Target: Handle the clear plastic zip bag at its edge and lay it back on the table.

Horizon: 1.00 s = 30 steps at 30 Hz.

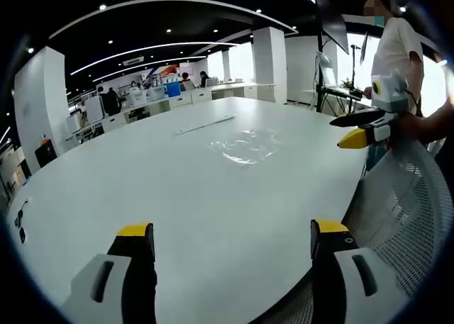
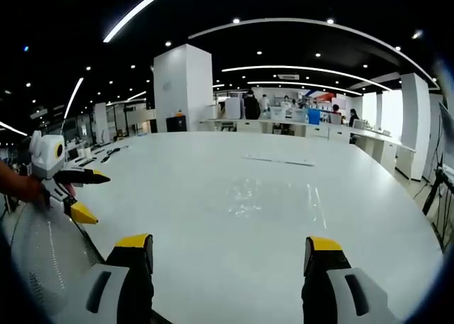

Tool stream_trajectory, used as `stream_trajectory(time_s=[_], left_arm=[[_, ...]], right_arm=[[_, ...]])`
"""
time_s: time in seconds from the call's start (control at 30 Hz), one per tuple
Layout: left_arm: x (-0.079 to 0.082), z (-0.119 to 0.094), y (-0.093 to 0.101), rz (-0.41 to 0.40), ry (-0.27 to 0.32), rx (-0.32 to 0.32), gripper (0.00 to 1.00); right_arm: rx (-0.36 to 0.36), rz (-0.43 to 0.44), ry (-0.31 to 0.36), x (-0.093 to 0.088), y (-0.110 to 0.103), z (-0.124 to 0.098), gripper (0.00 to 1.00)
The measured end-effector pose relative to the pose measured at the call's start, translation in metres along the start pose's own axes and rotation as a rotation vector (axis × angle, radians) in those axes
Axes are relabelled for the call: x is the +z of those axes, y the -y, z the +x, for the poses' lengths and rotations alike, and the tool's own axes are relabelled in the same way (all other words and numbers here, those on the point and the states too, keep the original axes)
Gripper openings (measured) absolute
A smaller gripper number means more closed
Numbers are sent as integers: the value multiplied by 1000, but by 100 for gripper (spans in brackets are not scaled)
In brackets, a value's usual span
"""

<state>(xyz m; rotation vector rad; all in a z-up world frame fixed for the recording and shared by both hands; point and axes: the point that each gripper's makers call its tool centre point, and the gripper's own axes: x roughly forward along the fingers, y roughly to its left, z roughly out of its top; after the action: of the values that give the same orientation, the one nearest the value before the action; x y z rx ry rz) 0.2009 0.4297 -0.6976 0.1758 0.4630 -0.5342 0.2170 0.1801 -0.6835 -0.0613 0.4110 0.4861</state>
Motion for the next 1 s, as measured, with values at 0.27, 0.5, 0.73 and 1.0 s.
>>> stream_trajectory(time_s=[0.27, 0.5, 0.73, 1.0], left_arm=[[0, 0, 1, 0, -3, -5, 90], [0, 0, 2, 1, -3, -5, 90], [0, 0, 1, -1, -4, -5, 89], [-2, 1, -1, -4, -6, -7, 88]], right_arm=[[2, -2, 0, 1, -2, 0, 88], [0, -7, -1, 0, -1, 0, 88], [-2, -10, 4, 1, -1, -1, 88], [-3, -7, 2, 1, 0, -1, 88]])
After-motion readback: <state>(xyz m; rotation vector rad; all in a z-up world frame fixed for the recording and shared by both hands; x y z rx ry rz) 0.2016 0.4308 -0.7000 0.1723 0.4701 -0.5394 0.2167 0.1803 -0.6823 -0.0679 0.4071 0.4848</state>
